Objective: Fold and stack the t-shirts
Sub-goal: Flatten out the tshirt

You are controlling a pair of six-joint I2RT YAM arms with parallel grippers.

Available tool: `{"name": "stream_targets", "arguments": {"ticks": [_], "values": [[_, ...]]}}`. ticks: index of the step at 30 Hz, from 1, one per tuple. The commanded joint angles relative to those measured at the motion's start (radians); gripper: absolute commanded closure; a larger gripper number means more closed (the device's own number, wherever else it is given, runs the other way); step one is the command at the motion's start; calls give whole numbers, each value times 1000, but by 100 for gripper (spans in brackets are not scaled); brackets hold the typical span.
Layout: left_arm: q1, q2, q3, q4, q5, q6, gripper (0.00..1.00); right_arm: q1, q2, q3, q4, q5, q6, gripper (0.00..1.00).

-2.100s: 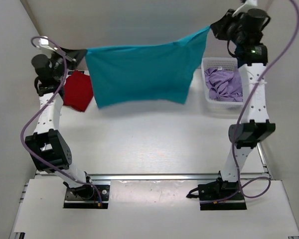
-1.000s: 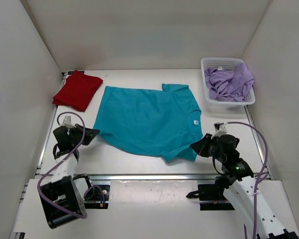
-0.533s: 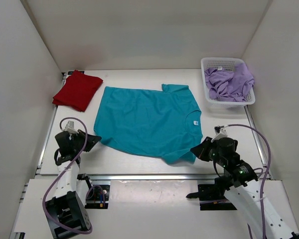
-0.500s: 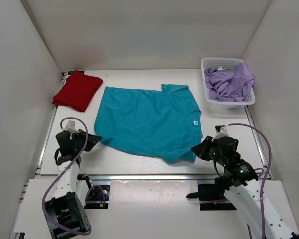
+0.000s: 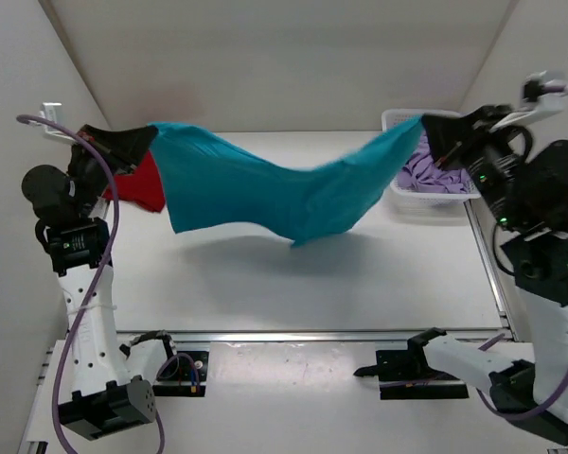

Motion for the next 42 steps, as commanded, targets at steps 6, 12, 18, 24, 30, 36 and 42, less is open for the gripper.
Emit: {"name": "stream_targets", "arguments": {"ticks": [6, 12, 18, 24, 30, 36, 42], "values": [[105, 111, 50, 281, 137, -369, 100, 622, 304, 461, 149, 745, -563, 100], [49, 139, 3, 129, 13, -193, 100, -69, 494, 581, -47, -44, -221, 100], [-58, 212, -132, 100, -124, -59, 100, -319, 564, 253, 135, -359, -122, 100], [-148, 465, 61, 66, -193, -12, 100, -374, 939, 747, 1, -407, -97, 100], [-116, 613, 395, 34, -181, -56, 100, -429, 919, 771, 232, -445, 61, 100], [-45, 659, 521, 52, -174, -86, 100, -486, 841, 728, 399, -540, 156, 100], [-22, 633, 381, 116, -170, -76, 100, -436, 797, 537, 264, -513, 28, 100]]}}
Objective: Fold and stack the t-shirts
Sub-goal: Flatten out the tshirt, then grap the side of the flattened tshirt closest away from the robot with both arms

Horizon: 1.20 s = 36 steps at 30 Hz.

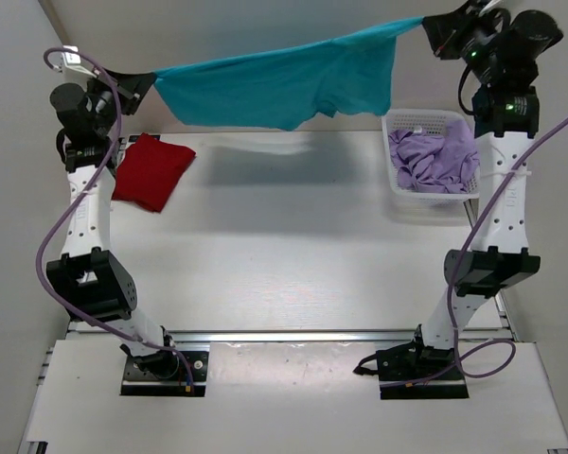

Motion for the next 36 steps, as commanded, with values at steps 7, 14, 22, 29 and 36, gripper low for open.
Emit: {"name": "stream_targets", "arguments": {"ticks": [7, 14, 22, 29, 36], "values": [[13, -171, -432, 73, -57, 88, 100, 86, -356, -965, 234, 75, -78, 100], [48, -320, -1024, 215, -58, 84, 100, 168, -674, -1591, 305, 159, 9, 100], [60, -502, -1367, 150, -55, 145, 100, 179, -1016, -1984, 78, 204, 123, 100], [168, -758, -1416, -194, 14, 320, 100, 193, -1346, -2028, -180, 106, 253, 100], [157, -799, -1387, -317, 21, 382, 100, 300, -1477, -1998, -300, 244, 302, 100]]}}
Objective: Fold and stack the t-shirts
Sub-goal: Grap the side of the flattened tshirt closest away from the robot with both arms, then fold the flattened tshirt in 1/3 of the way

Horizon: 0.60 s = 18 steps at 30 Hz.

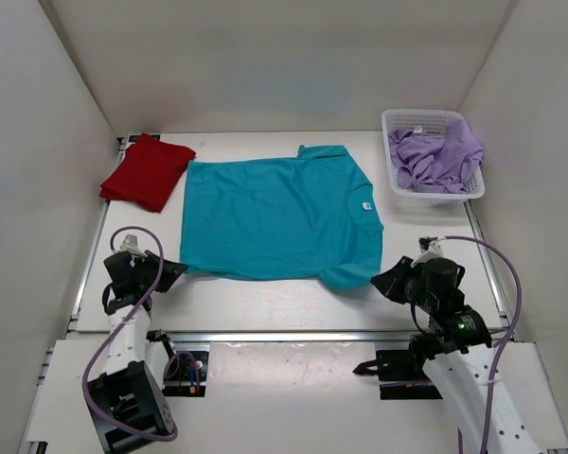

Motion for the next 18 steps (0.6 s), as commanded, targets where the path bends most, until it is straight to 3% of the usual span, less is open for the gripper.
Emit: {"name": "stream_targets", "arguments": {"ticks": [1, 7, 11, 18], "values": [[-16, 32, 42, -46, 10, 45, 100, 35, 32, 31, -13, 70, 38, 100], [-75, 168, 72, 170, -15, -99, 100, -46, 288, 29, 251, 29, -53, 100], [-145, 283, 156, 234, -105, -146, 100, -135, 493, 138, 398, -2, -102, 100], [-86, 435, 229, 337, -111, -222, 100, -137, 802, 342, 552, 29, -122, 100]]}}
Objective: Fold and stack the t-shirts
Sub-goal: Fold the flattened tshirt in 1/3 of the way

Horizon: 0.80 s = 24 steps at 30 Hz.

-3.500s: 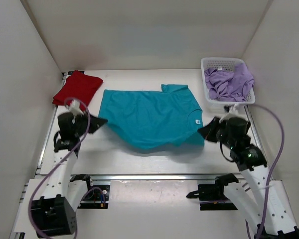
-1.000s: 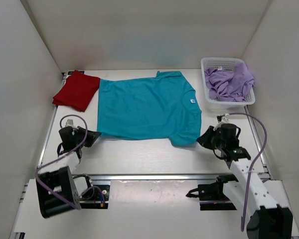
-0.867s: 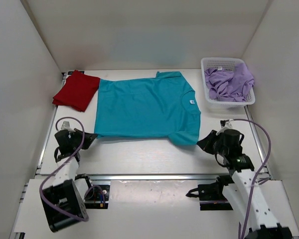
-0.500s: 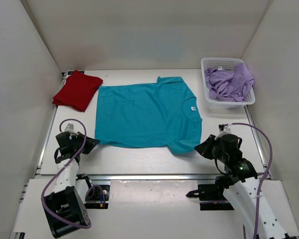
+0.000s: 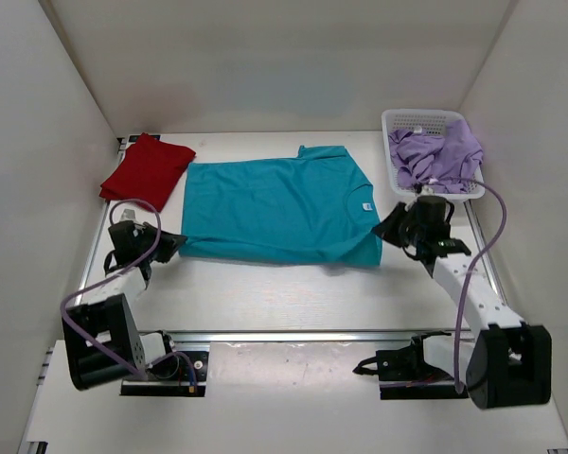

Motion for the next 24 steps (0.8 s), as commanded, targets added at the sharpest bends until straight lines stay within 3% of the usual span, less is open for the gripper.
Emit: {"name": "stream_targets", "arguments": {"ticks": [1, 13, 21, 24], "values": [[28, 57, 38, 89, -20, -67, 100, -17, 103, 97, 174, 13, -28, 100], [14, 253, 132, 191, -70, -140, 100, -22, 502, 373, 246, -17, -76, 100], [-2, 370, 221, 163, -97, -120, 100, -30, 627, 459, 269, -16, -84, 100], [2, 400, 224, 172, -73, -128, 93, -33, 670, 480, 277, -31, -85, 100]]}}
